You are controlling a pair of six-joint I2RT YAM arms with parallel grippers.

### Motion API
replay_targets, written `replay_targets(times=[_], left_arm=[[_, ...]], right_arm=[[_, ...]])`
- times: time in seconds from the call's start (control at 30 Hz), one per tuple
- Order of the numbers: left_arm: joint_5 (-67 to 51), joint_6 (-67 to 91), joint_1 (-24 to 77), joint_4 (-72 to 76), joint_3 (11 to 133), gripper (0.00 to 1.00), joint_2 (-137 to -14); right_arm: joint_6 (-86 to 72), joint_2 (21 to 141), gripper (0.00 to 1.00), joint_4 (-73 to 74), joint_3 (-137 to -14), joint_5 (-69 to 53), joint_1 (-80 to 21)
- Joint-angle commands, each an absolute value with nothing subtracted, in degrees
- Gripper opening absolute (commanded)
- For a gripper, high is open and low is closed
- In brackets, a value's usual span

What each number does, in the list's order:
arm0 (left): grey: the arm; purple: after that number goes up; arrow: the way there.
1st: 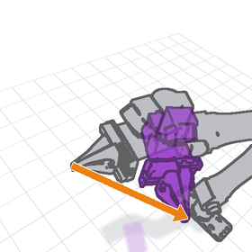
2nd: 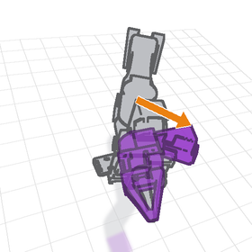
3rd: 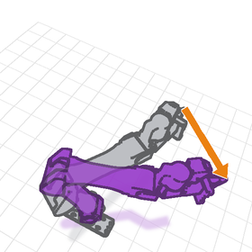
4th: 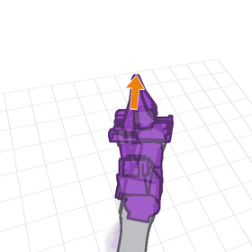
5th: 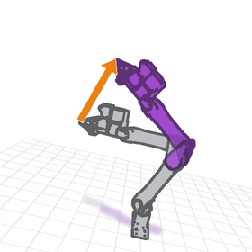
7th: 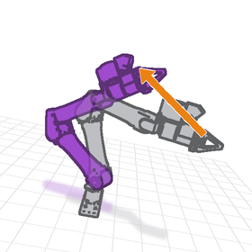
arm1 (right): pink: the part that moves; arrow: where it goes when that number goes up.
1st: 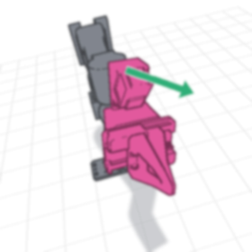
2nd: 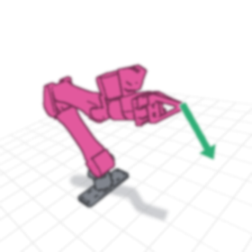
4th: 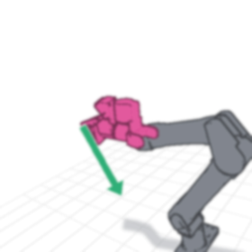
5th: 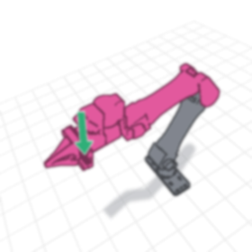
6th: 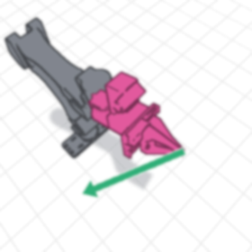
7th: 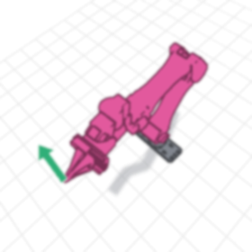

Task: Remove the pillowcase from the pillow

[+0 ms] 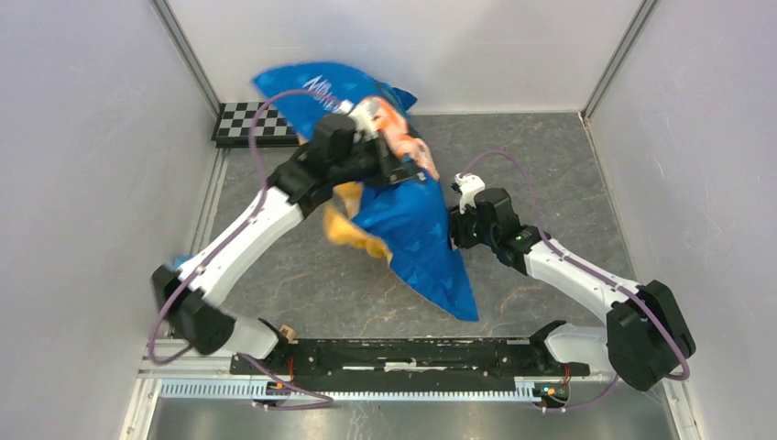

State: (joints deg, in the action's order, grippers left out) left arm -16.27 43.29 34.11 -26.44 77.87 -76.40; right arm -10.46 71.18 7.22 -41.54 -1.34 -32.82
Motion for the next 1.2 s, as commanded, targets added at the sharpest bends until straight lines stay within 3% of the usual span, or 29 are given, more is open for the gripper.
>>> replay_targets(times=[0.0,0.1,0.23,0.47,0.67,0.83,1.07,1.13,1.17], left_arm=[[-18.59,42.71,40.46,-9.22,93.67,0.02,-89.60],[-22.18,47.14,40.75,-3.92,101.70,0.02,-102.11],[-20.98,47.30,43.21,-4.95,114.62,0.02,-117.58],[-22.15,54.41,44.64,3.74,124.11,0.02,-135.90],[-21.97,53.61,44.65,6.00,128.13,0.06,-139.54],[-22.09,51.32,44.65,6.15,126.64,0.10,-136.18],[-24.21,51.77,44.72,7.47,124.28,0.10,-132.30],[-24.30,51.69,44.71,7.47,123.74,0.10,-131.39],[-24.26,51.55,44.65,7.35,123.51,0.11,-130.93]], right_arm=[[-16.76,69.10,0.56,-3.57,-37.00,-19.57,-27.76],[-18.73,64.24,0.56,-5.61,-32.32,-24.75,-21.70],[-14.47,56.68,0.60,3.81,-31.92,-14.39,-17.10],[-11.49,39.59,0.98,14.49,-34.88,17.79,-15.99],[-11.60,32.86,0.98,14.60,-38.64,12.36,-15.99],[-10.27,32.19,0.98,8.57,-38.74,-5.16,-15.95],[-13.39,43.54,0.98,8.73,-40.30,-6.76,-15.99],[-14.40,44.68,0.94,5.91,-39.25,-8.31,-16.00],[-15.31,44.88,0.86,4.68,-38.51,-7.75,-16.00]])
